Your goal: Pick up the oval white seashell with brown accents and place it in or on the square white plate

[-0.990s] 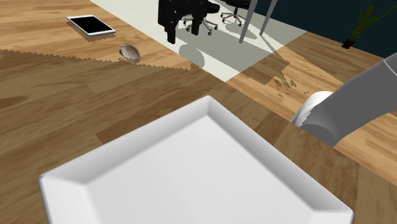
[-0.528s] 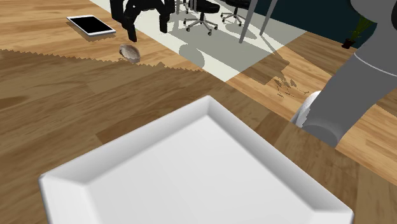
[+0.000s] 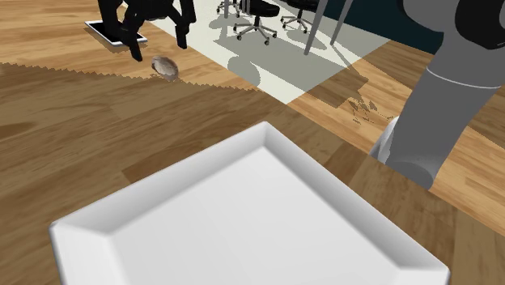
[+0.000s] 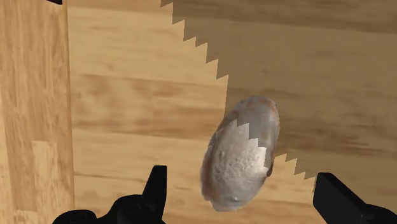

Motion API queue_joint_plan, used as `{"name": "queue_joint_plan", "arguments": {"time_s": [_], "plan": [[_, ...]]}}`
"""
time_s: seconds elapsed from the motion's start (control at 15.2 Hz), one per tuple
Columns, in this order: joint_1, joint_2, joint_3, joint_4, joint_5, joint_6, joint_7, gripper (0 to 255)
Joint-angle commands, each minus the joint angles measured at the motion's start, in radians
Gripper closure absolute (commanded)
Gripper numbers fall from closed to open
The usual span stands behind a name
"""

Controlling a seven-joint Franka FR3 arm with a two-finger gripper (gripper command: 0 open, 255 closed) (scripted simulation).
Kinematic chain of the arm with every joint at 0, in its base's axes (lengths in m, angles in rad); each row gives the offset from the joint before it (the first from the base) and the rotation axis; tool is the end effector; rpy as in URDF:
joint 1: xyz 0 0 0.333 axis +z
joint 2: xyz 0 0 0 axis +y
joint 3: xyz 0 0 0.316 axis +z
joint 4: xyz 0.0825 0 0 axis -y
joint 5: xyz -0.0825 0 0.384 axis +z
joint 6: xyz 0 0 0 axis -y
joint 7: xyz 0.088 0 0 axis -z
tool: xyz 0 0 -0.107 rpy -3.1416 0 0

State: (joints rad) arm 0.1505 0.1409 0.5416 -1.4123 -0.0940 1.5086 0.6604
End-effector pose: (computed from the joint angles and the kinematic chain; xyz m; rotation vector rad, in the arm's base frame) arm 0.4729 0.3475 0.6234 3.1091 0.0366 -0.0093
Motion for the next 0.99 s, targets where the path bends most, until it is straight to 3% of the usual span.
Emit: {"name": "queue_joint_plan", "arguments": {"time_s": [0.0, 0.13, 0.66, 0.73, 0.92], "plan": [[-0.004, -0.01, -0.001, -0.039, 0.005, 0.031, -0.002, 0], [-0.01, -0.022, -0.004, -0.089, 0.012, 0.07, -0.005, 0], [-0.009, -0.022, -0.004, -0.088, 0.012, 0.07, -0.005, 0], [-0.009, -0.022, -0.004, -0.088, 0.012, 0.07, -0.005, 255], [-0.009, -0.021, -0.003, -0.088, 0.011, 0.07, -0.004, 255]]}}
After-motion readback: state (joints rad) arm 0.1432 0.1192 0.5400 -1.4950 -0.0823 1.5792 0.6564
